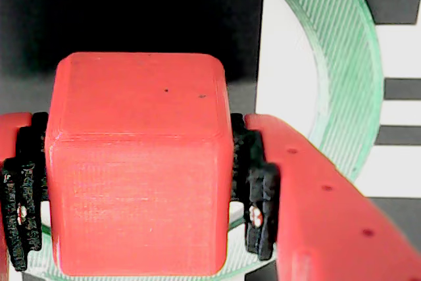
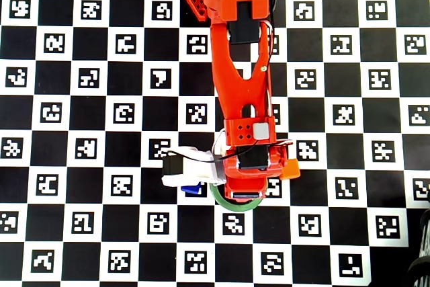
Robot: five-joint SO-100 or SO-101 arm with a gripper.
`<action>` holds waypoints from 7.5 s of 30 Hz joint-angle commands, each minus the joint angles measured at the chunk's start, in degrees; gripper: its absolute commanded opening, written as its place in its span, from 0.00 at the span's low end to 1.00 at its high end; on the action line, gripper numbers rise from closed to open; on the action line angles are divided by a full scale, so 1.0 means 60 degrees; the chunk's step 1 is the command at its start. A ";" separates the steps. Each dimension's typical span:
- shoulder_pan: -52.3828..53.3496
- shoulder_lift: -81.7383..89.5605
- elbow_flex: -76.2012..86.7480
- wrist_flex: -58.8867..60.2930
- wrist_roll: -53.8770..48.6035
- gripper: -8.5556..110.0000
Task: Grab the red cube then put it in the green circle then put the blue cube on top and finally the orange cube on top
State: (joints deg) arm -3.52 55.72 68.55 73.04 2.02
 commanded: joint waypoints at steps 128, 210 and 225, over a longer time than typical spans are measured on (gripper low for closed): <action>0.2476 -0.0161 -0.2622 0.1934 -0.1714 0.38; 0.2402 -0.1040 -0.2695 0.1025 -0.0703 0.14; 0.2856 0.2402 -0.2886 0.3589 -0.1494 0.13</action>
State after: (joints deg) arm 13.62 58.01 55.63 91.32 -6.42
